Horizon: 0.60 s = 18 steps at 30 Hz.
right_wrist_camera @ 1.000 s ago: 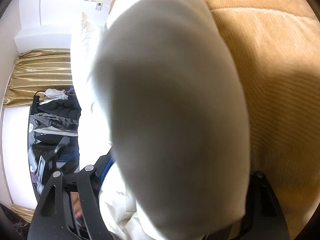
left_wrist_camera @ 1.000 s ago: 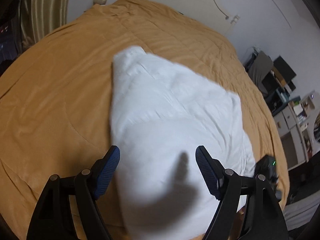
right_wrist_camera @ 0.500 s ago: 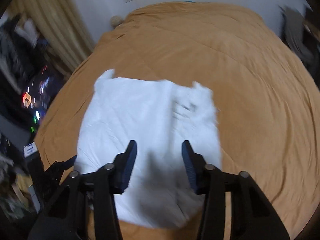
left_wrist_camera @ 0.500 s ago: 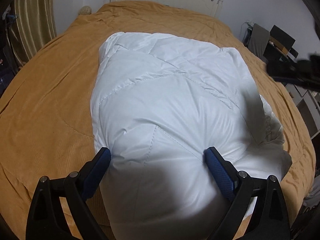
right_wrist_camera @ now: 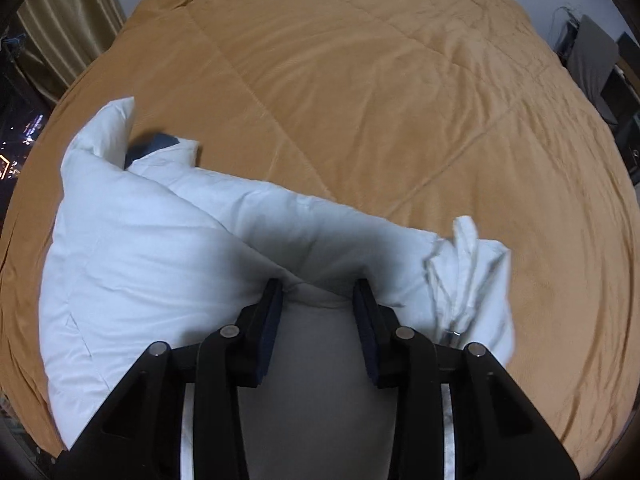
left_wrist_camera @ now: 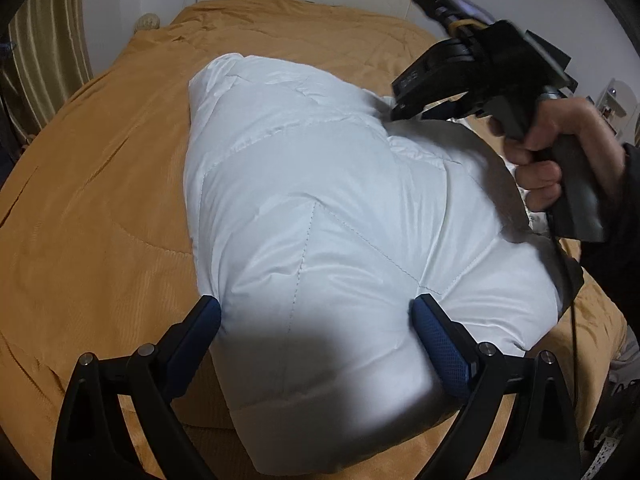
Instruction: Fold large clothes
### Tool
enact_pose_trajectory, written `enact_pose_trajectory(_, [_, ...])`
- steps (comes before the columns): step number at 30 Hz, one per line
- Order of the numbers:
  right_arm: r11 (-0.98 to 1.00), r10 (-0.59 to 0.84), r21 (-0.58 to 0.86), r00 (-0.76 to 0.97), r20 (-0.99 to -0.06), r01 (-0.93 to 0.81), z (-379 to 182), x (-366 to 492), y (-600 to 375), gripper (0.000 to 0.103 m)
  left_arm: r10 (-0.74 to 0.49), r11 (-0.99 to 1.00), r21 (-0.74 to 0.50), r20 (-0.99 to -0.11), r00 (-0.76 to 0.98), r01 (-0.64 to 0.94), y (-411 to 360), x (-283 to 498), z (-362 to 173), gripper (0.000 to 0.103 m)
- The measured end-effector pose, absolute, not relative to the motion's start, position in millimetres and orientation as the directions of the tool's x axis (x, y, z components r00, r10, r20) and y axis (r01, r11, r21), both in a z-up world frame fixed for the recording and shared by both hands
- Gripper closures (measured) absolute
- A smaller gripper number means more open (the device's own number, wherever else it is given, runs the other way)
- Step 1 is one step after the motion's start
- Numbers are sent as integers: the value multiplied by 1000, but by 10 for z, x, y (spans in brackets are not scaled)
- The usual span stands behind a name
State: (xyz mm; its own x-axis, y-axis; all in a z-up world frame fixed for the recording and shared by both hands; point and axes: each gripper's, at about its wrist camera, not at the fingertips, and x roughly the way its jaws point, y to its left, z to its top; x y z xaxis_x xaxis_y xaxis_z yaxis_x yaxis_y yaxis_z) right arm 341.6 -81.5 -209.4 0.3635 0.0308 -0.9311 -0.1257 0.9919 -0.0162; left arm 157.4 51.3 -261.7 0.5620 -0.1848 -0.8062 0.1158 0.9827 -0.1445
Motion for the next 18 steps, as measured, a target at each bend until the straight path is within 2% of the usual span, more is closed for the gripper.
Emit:
enact_pose_trajectory(3, [990, 27, -40, 452, -892, -138, -1717, 2980, -799, 64, -209, 978, -182, -811, 547, 103, 598, 1571, -2630, 4])
enact_pose_trajectory(6, [988, 59, -14, 468, -882, -151, -1472, 2374, -910, 63, -216, 976, -191, -811, 544, 103, 626, 1557, -2636, 4])
enact_pose_trajectory(8, [987, 76, 4, 443, -893, -161, -1500, 2016, -1013, 61, -218, 976, -194, -809, 546, 101, 630, 1546, -2628, 4])
enact_pose_trajectory(11, [981, 54, -6, 298, -953, -195, -2002, 1654, -1122, 59, -242, 970, -218, -816, 525, 109, 630, 1557, -2635, 0])
enact_pose_trajectory(13, [978, 41, -24, 299, -954, -209, -2213, 1498, -1179, 57, -241, 970, -202, -820, 519, 132, 572, 1540, -2664, 0])
enact_pose_trajectory(15, [978, 13, -46, 280, -960, -205, -2217, 1492, -1169, 56, -198, 979, -145, -814, 545, 140, 503, 1484, -2638, 0])
enact_pose_trajectory(18, [985, 56, 3, 303, -951, -174, -1963, 1644, -1170, 56, -197, 980, -154, -819, 539, 124, 525, 1502, -2632, 0])
